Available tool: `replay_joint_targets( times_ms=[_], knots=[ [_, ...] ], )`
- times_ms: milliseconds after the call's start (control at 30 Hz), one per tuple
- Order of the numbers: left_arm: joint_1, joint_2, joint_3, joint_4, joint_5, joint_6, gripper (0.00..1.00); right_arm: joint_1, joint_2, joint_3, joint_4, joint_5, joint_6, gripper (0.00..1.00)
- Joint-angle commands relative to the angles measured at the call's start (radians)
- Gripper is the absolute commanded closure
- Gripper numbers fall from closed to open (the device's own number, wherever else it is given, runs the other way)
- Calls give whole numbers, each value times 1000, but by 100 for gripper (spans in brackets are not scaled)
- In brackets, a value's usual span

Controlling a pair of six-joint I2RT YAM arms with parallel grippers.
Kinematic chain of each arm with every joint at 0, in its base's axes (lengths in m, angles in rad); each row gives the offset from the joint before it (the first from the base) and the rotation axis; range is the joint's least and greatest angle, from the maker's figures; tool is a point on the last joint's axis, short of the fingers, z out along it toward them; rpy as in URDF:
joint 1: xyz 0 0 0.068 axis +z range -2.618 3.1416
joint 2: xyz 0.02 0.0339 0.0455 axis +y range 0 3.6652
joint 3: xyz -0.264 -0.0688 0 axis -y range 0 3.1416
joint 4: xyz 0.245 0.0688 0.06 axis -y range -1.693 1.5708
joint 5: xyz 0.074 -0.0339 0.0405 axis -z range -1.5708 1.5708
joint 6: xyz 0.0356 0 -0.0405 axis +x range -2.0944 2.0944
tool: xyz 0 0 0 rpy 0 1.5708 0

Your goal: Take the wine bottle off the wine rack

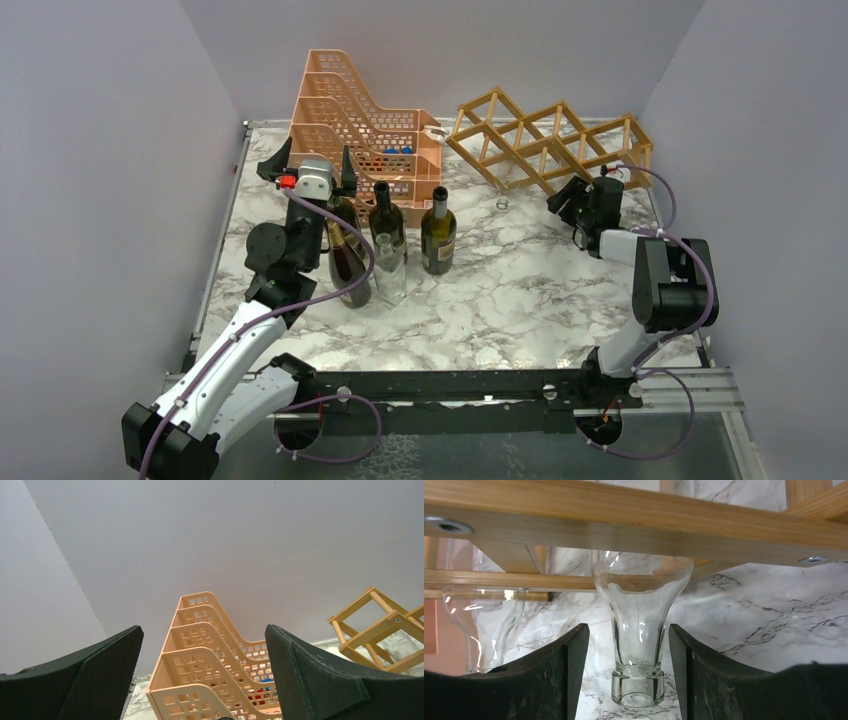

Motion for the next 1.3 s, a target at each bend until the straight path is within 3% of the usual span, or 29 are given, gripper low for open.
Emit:
replay_joint_targets(
  times_ms=[0,233,467,767,1267],
  knots=[
    [-7,-1,-16,30,-20,-10,1,-3,24,-8,74,28,26,38],
    [-6,-6,-16,30,-26,-2,1,-4,60,27,69,36,53,39],
    [-6,-9,-17,30,-24,-5,1,-4,57,16,84,54,63,50],
    [-6,-15,-18,31,-40,8,1,-9,42,-17,130,31,61,72],
    [-7,-7,-19,30,-31,0,1,-11,-96,-164,226,-23,68,83]
  ],
)
